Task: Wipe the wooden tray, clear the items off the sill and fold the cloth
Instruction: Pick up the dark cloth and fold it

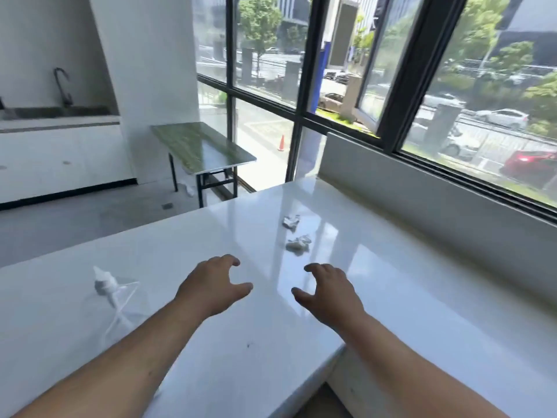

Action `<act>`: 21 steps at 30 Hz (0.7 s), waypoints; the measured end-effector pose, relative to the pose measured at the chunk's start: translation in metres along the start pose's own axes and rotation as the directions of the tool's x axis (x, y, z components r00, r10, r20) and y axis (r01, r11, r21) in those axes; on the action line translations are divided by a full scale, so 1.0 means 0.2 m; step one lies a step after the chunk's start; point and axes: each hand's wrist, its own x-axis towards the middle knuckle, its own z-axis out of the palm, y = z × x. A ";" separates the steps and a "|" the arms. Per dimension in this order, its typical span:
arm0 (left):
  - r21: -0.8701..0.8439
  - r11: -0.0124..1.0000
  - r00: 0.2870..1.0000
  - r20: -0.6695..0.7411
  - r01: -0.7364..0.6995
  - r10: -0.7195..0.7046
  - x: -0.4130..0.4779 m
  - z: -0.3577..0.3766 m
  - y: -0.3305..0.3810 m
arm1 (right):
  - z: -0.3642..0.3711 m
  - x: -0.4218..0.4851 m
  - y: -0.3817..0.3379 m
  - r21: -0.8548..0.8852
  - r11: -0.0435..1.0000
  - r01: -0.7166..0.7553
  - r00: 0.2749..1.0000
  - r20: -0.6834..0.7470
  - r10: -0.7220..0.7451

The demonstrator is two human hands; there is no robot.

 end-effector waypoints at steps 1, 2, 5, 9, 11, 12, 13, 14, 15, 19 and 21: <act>0.003 0.999 0.998 0.042 -0.047 0.047 -0.02 0.09 0.13 | -0.08 -0.10 0.16 0.008 0.997 -0.080 0.997 -0.022 0.080; -0.002 0.995 0.993 0.071 -0.098 0.098 -0.04 0.18 0.27 | -0.18 -0.20 0.31 0.017 0.986 -0.163 0.985 -0.046 0.164; -0.004 0.964 0.956 0.134 -0.264 0.262 -0.10 0.38 0.71 | -0.46 -0.50 0.74 0.044 0.937 -0.347 0.917 -0.191 0.349; -0.013 0.888 0.867 0.212 -0.460 0.452 -0.21 0.64 1.29 | -0.72 -0.93 1.24 0.105 0.843 -0.527 0.781 -0.331 0.530; -0.049 0.864 0.832 0.248 -0.500 0.496 -0.28 0.75 1.49 | -0.77 -1.08 1.40 0.155 0.808 -0.569 0.743 -0.324 0.586; -0.064 0.846 0.805 0.277 -0.530 0.525 -0.33 0.86 1.63 | -0.80 -1.20 1.53 0.193 0.774 -0.603 0.708 -0.319 0.631; -0.063 0.828 0.780 0.303 -0.557 0.548 -0.38 0.96 1.75 | -0.82 -1.31 1.66 0.232 0.743 -0.628 0.675 -0.313 0.669; -0.065 0.813 0.755 0.334 -0.578 0.564 -0.44 1.07 1.86 | -0.84 -1.42 1.79 0.263 0.708 -0.655 0.640 -0.306 0.705; -0.068 0.801 0.732 0.365 -0.595 0.575 -0.48 1.17 1.97 | -0.84 -1.51 1.92 0.293 0.669 -0.683 0.600 -0.297 0.743; -0.051 0.788 0.698 0.432 -0.614 0.572 -0.61 1.58 2.33 | -0.84 -1.76 2.41 0.353 0.546 -0.760 0.503 -0.213 0.838; -0.031 0.791 0.697 0.451 -0.611 0.557 -0.64 1.78 2.51 | -0.82 -1.80 2.67 0.362 0.527 -0.769 0.497 -0.180 0.849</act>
